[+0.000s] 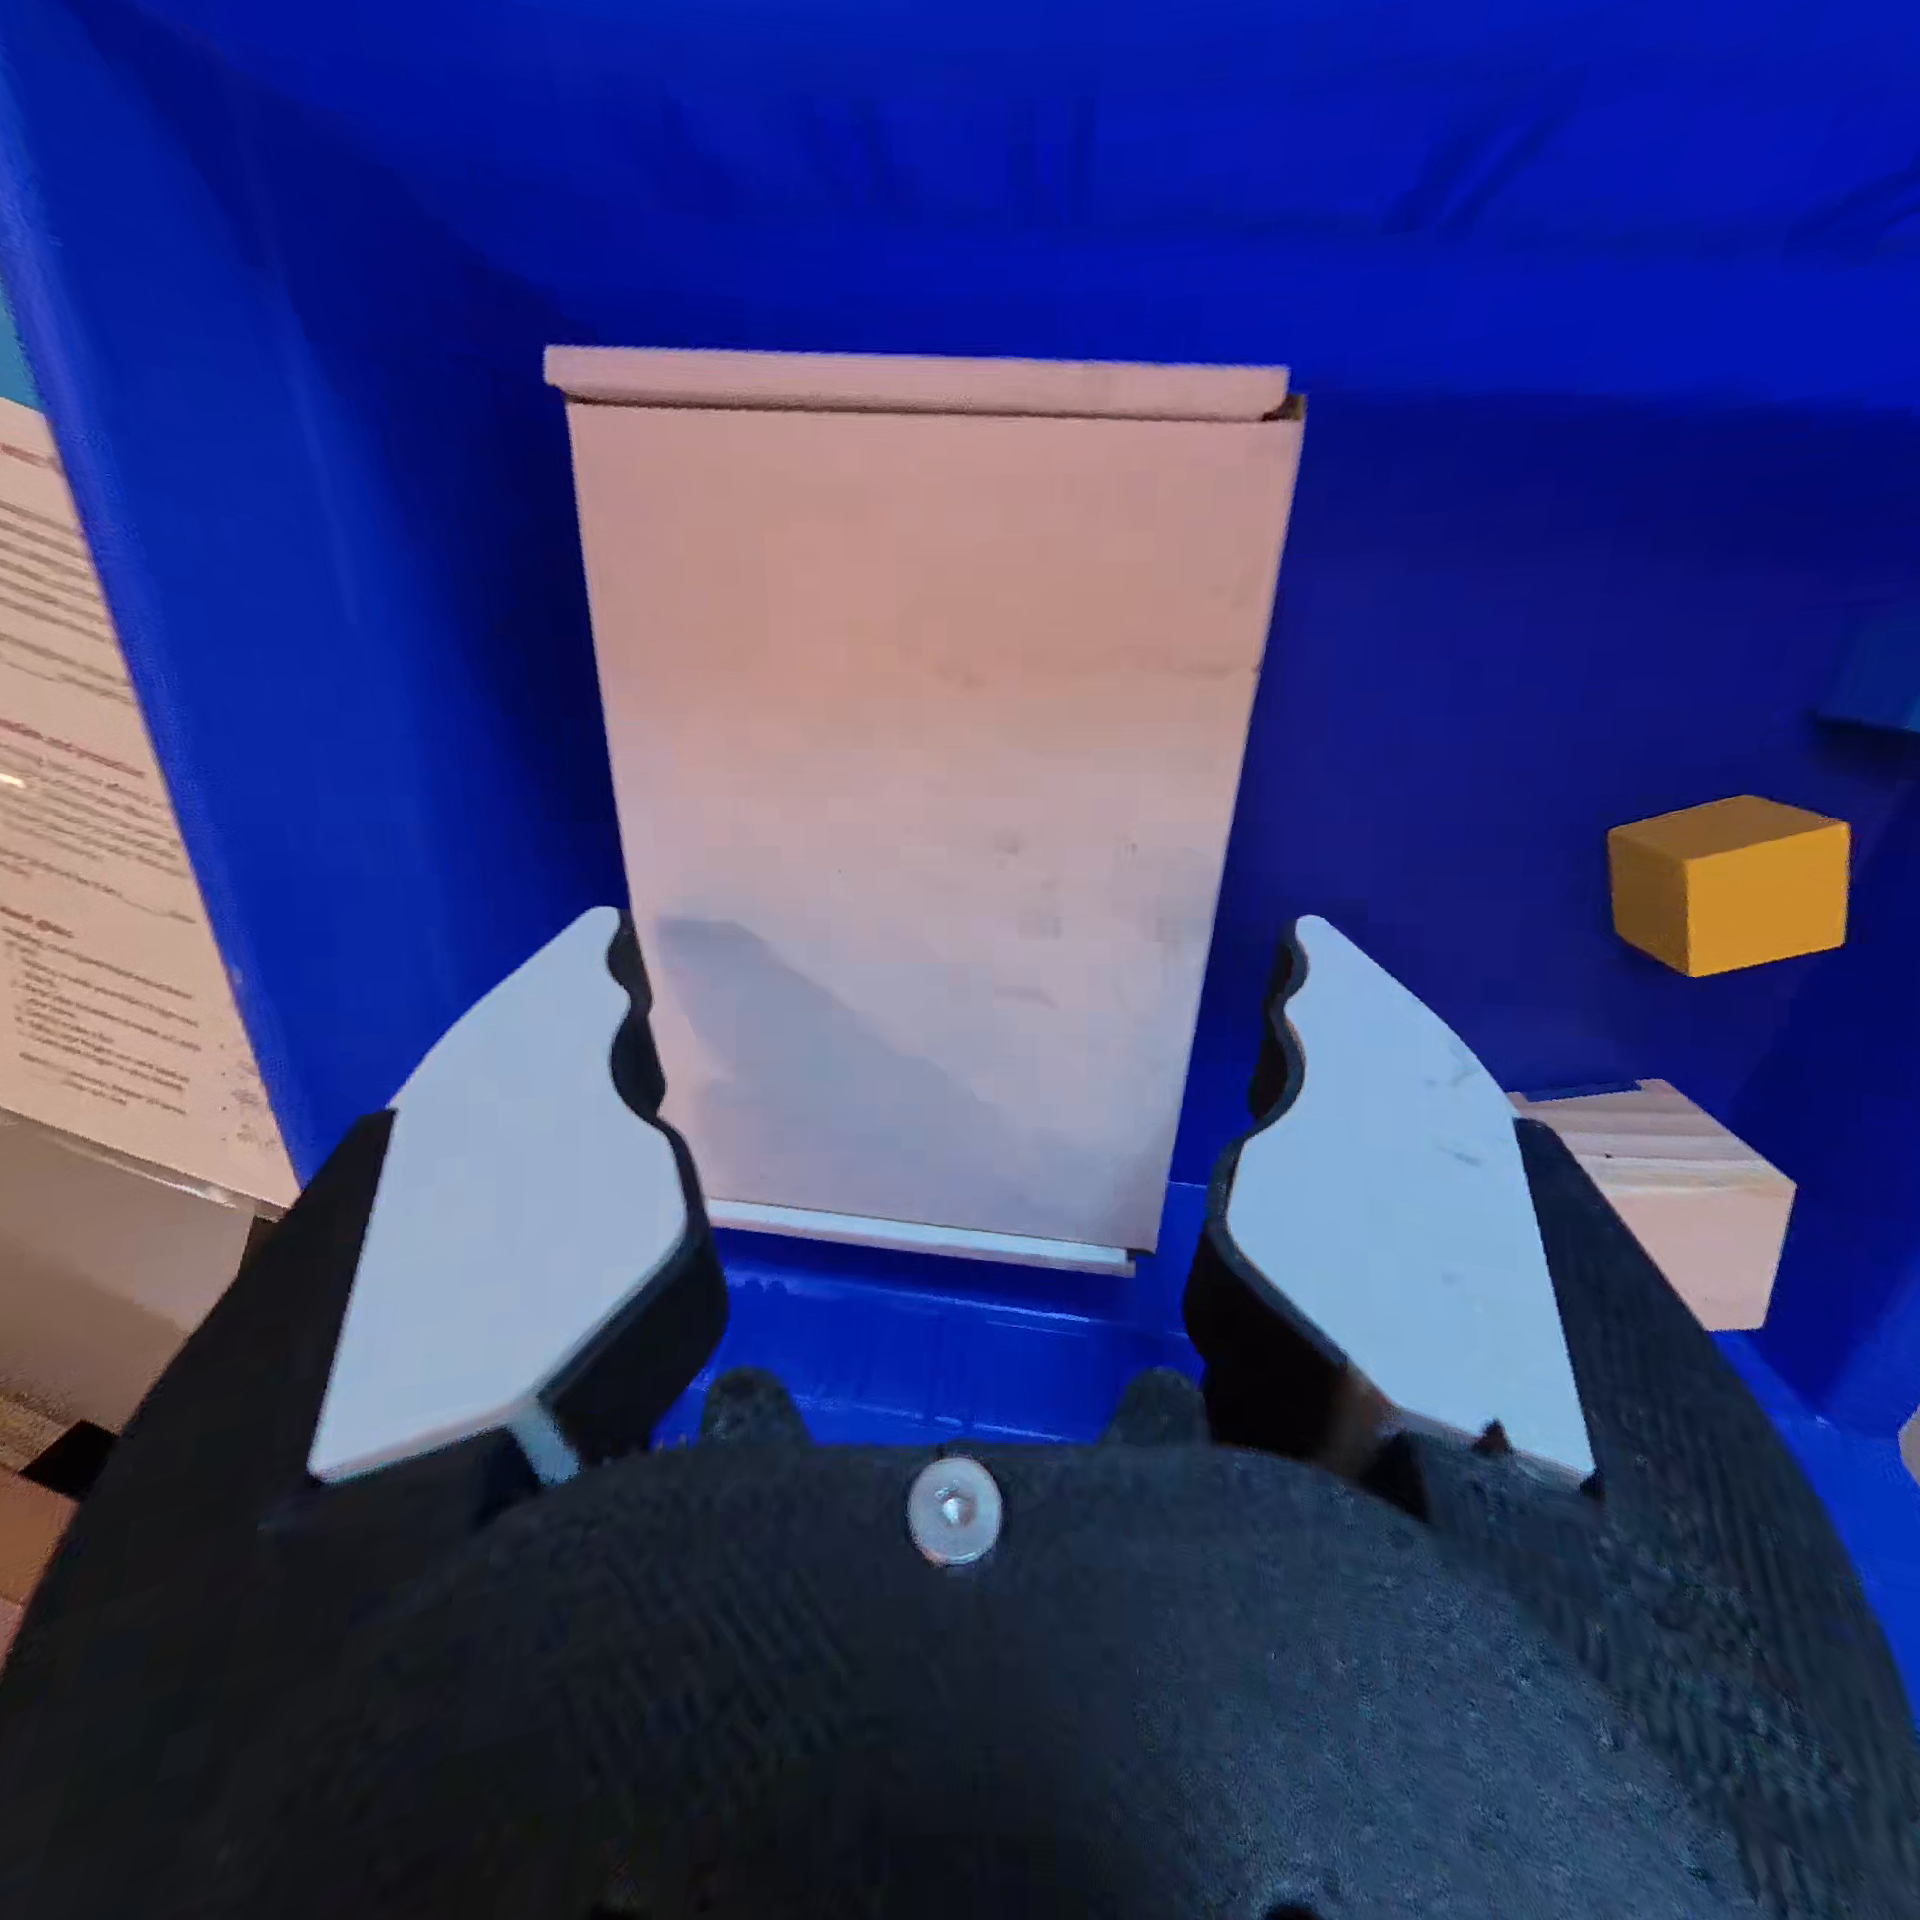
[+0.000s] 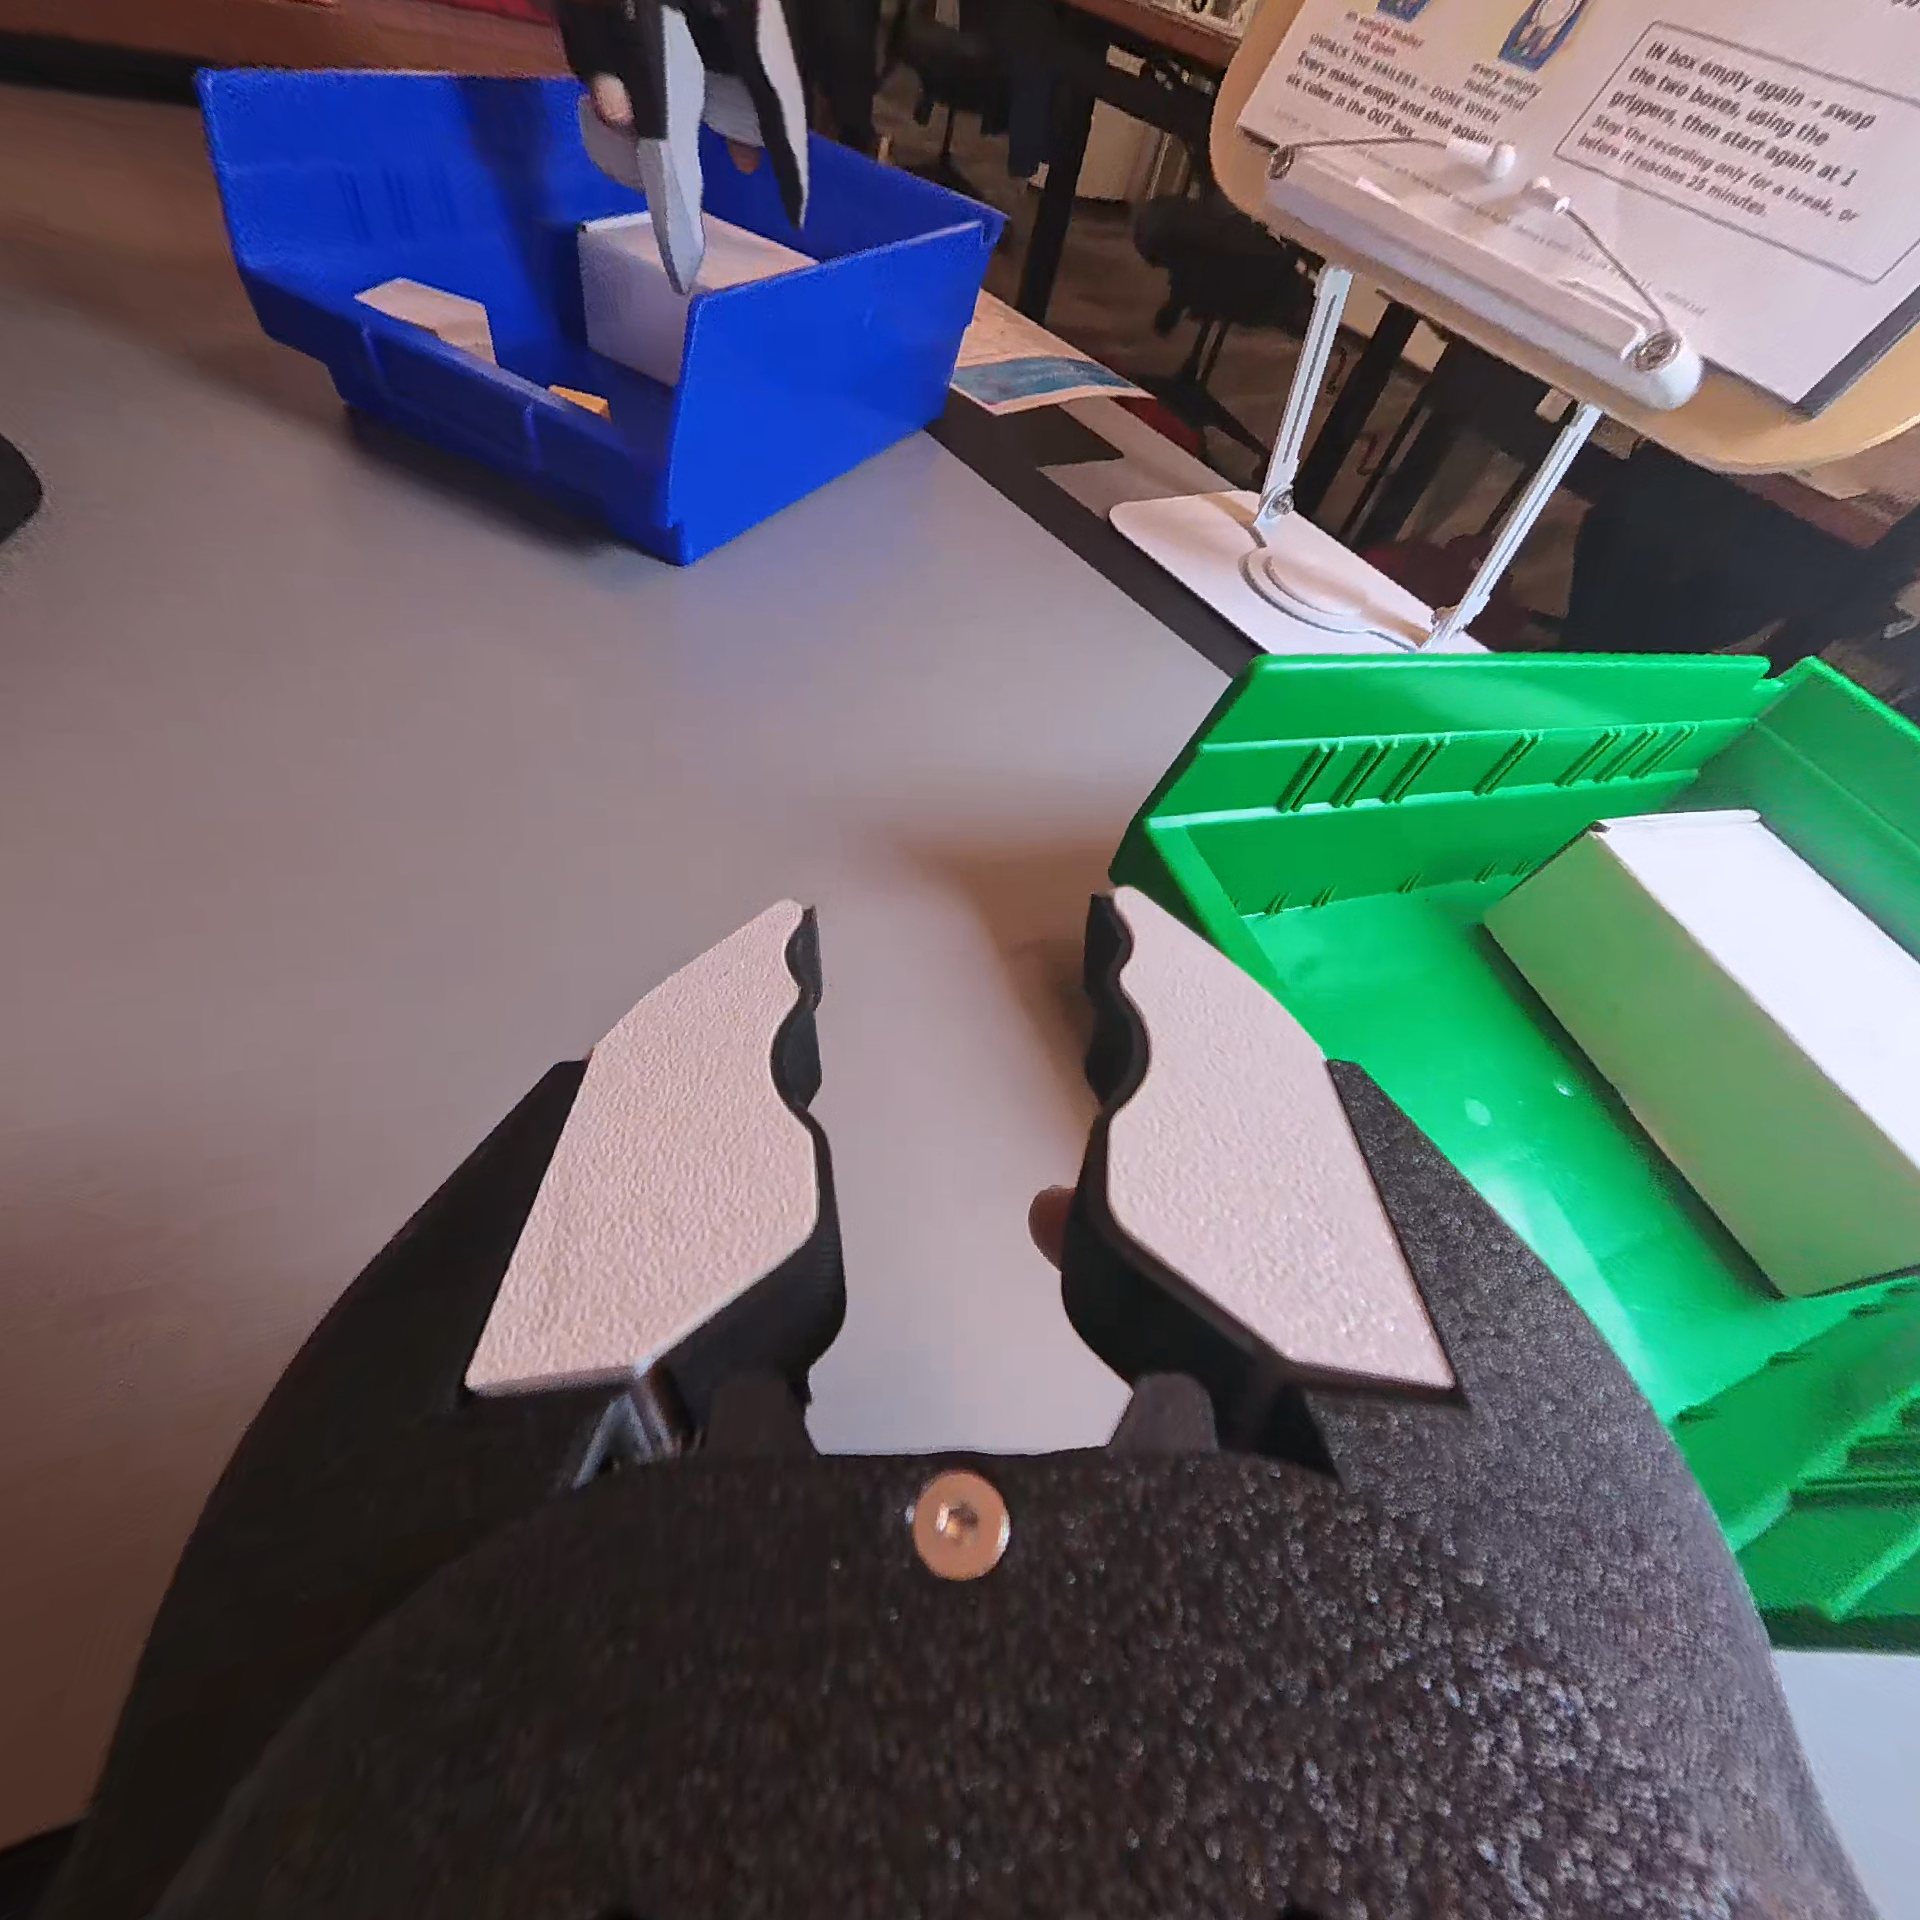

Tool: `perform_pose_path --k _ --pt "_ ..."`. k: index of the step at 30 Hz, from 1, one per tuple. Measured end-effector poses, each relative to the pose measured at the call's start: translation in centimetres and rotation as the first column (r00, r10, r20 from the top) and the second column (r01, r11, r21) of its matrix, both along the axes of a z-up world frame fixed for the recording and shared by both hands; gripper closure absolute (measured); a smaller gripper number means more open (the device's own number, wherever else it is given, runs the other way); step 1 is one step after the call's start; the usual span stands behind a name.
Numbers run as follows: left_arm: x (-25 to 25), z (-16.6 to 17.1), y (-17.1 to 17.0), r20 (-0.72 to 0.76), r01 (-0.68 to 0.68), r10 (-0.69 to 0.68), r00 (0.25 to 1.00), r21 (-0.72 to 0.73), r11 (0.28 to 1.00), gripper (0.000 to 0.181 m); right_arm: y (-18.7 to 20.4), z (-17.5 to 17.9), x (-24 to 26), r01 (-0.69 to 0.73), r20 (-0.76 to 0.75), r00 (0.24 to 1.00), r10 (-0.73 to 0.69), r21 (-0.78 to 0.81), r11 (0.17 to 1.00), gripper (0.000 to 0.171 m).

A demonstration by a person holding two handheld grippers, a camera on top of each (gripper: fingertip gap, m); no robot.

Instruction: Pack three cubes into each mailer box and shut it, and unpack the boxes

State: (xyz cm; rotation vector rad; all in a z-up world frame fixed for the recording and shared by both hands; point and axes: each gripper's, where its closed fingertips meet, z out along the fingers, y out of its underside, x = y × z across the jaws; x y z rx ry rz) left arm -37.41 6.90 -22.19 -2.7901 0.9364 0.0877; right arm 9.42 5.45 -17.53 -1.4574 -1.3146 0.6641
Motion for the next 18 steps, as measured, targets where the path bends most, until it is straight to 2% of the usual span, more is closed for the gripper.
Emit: perform_pose_path --k 3,5,6,10,14,18 --pt "-0.6 -1.4 0.0 -0.029 0.001 -0.004 1.000 -0.110 0.994 0.059 0.2 -0.8 0.2 0.008 0.013 1.000 -0.008 0.010 1.000 0.125" --pt "-1.5 -2.9 -0.2 -0.098 0.012 -0.028 0.995 -0.163 0.987 0.055 0.3 -1.0 0.2 0.009 0.014 1.000 -0.009 0.009 1.000 0.128" --pt "-1.5 -3.6 -0.3 -0.112 0.015 -0.037 0.993 -0.190 0.982 0.048 0.3 -0.9 0.2 0.009 0.006 1.000 -0.010 0.012 1.000 0.130" --pt "-1.1 -3.6 0.0 -0.121 0.052 -0.072 0.990 -0.167 0.985 0.048 0.2 -0.4 0.3 0.009 -0.031 0.999 -0.008 0.042 0.999 0.140" --pt "-0.7 -2.5 -0.6 -0.152 0.089 -0.110 0.982 -0.142 0.986 0.048 0.1 -0.4 0.3 0.005 -0.035 0.999 -0.004 0.035 0.999 0.141" --pt "1.2 1.7 -1.3 -0.139 0.135 -0.140 0.980 -0.050 0.990 0.048 -0.3 -0.3 0.2 0.002 -0.024 1.000 0.000 0.070 0.998 0.140"
